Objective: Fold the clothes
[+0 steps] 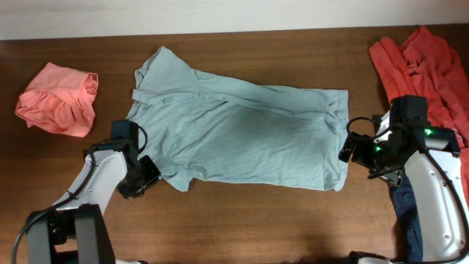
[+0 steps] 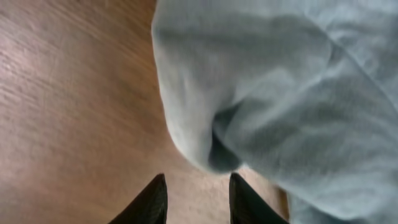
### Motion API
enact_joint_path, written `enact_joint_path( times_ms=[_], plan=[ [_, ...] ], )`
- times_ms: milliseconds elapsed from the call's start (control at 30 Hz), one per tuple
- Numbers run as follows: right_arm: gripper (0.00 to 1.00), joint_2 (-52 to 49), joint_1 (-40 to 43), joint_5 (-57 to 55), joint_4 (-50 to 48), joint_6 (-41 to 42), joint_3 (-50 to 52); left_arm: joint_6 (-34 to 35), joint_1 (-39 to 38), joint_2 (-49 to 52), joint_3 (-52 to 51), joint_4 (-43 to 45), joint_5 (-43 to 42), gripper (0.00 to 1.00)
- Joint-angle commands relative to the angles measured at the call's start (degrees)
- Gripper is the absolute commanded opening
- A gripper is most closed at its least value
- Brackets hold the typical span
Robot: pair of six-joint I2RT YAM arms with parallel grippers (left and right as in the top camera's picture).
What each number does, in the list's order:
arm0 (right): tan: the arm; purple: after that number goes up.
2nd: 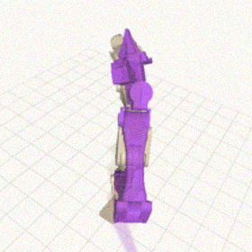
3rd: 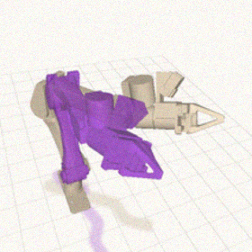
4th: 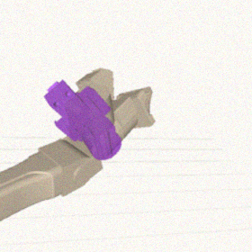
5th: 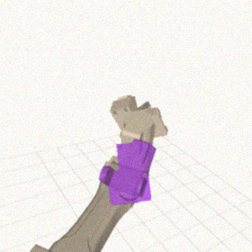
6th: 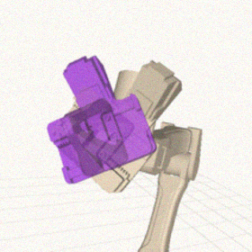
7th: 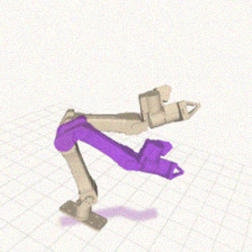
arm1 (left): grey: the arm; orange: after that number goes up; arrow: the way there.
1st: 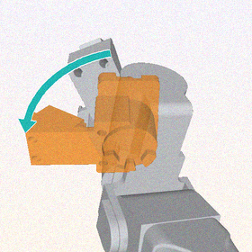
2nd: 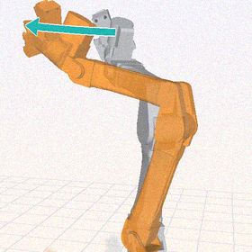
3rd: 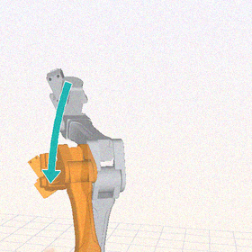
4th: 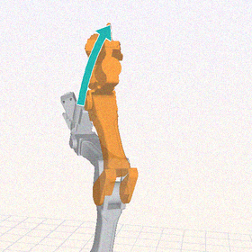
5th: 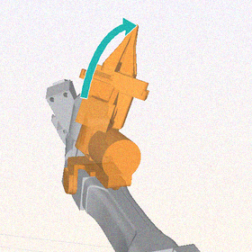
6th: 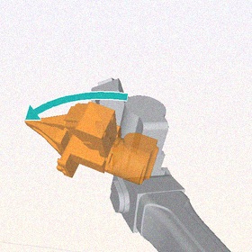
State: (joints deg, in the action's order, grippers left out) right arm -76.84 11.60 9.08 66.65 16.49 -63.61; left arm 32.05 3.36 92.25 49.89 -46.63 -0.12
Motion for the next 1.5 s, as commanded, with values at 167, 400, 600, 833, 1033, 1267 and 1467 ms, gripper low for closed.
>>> enact_joint_path(
  times_ms=[167, 400, 600, 833, 1033, 1267, 1467],
  plan=[
    [0.99, 0.17, 0.07, -0.31, -0.07, 0.35, 0.09, 1.18, 0.17, -0.35, -0.57, 3.15, 6.01, 0.42],
    [0.99, 0.17, 0.07, -0.28, 0.13, 0.35, 0.09, 1.18, 0.13, -0.33, -1.55, 6.97, 5.97, 0.43],
    [0.99, 0.17, 0.07, -0.28, 0.17, 0.35, 0.09, 0.81, 0.02, -0.33, -1.79, 5.25, 2.80, 0.11],
    [0.99, 0.17, 0.07, -0.31, 1.09, 0.35, 0.09, -3.87, 0.09, -1.40, 3.67, -0.81, 2.95, 0.01],
    [0.99, 0.17, 0.07, -0.31, 1.92, 0.35, 0.09, -6.95, 0.07, -6.67, 16.20, -9.62, 8.15, 0.01],
    [0.99, 0.17, 0.07, -0.28, 3.80, 0.35, 0.09, -7.39, 0.07, -7.65, 17.44, -8.94, 8.15, 0.01],
    [0.99, 0.17, 0.07, -0.31, 5.31, 0.33, 0.09, -7.78, 0.07, -7.43, 17.44, -5.70, 8.13, 0.01]
  ],
)
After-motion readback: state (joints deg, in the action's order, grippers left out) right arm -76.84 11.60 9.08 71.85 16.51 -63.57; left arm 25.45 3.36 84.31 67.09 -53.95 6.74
